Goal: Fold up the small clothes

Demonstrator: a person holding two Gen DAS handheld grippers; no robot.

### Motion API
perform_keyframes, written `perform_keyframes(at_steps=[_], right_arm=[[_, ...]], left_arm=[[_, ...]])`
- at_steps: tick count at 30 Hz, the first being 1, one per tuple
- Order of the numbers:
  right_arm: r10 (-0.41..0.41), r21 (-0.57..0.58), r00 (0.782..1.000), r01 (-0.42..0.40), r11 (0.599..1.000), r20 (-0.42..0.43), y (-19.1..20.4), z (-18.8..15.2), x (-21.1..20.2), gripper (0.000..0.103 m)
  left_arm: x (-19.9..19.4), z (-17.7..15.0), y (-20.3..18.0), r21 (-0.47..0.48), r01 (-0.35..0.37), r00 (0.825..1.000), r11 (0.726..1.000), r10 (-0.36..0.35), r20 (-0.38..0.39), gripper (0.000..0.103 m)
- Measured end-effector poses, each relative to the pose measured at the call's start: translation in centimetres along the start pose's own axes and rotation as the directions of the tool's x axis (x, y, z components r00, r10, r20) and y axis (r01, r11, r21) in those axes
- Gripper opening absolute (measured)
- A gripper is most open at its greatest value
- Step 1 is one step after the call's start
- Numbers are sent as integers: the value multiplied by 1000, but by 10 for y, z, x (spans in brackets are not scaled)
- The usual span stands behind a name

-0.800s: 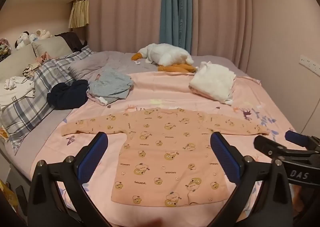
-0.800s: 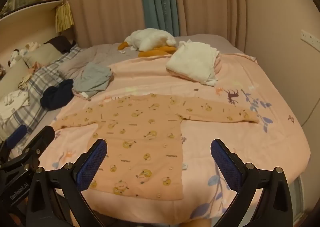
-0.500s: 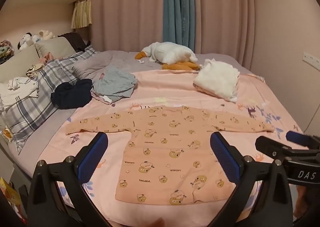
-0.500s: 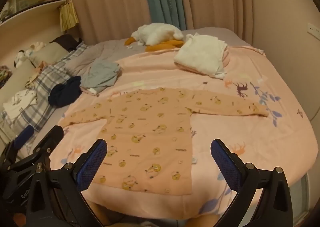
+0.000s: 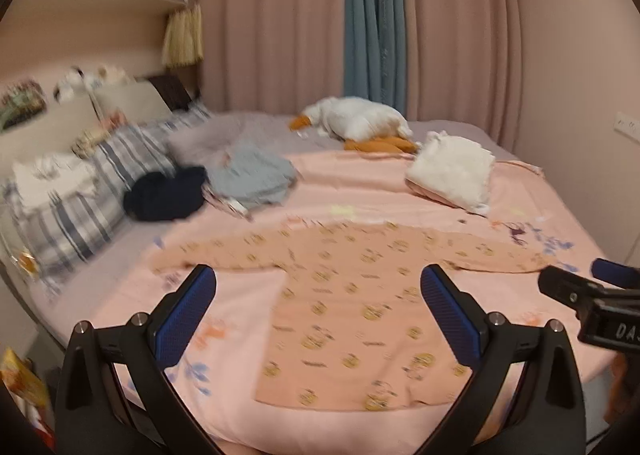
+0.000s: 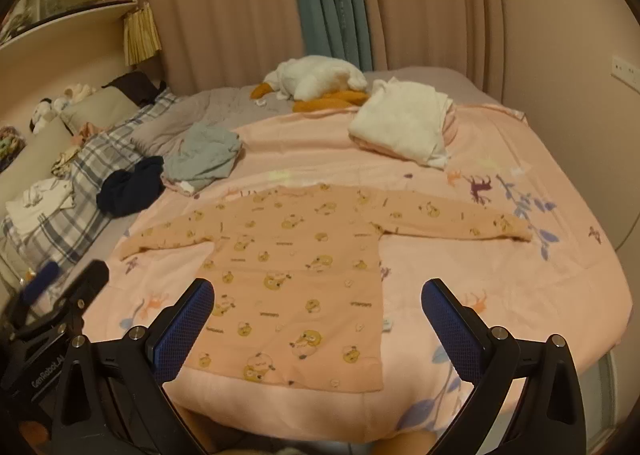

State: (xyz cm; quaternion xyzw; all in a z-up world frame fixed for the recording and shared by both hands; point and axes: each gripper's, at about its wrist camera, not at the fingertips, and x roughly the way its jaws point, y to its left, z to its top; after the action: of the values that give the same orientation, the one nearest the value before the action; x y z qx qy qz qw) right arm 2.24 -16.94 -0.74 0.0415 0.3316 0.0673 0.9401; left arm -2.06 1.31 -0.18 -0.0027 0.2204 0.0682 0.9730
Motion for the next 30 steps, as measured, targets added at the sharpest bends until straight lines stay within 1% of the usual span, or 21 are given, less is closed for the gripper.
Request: perform_keyframes(at_steps=[1,3,4,10,15,17,21,26,30], right_arm=[[-3,-4,1000,3,1000,6,1,0,-1,103],[-1,-7,1000,1,1000,14,3,1,-1,103],[2,-10,1000,-2,1000,16,3,1,-1,103],[5,-41,999,-3,999,46,9,-1,-4,103],[15,-35,997,-12,999,79,6,-1,-8,103],[17,-39,995,-13,999,94,7,-1,-10,103],[-14,-59,990,22,998,138,12,-1,-13,103],[19,-45,993,-14,999,120,9,-1,-7,103],[10,-48,993,-4,999,119,10,-3,-4,103]], left_arm=[[-3,1,-2,-4,4,1000,1000,-4,21,102],[-4,3,-2,-15,41,999,999,-41,18,102],[-2,3,-4,-18,46,999,999,-45,10,102],[-2,0,-11,11,35,999,999,-36,37,101],[0,2,-9,-30,81,996,996,-80,40,102],[-1,2,-11,-27,71,996,997,-69,52,102],[0,1,-13,-23,52,996,998,-51,67,102],[6,-1,-10,-36,74,996,997,-73,45,102],[10,-2,-11,-29,69,997,997,-67,45,102]])
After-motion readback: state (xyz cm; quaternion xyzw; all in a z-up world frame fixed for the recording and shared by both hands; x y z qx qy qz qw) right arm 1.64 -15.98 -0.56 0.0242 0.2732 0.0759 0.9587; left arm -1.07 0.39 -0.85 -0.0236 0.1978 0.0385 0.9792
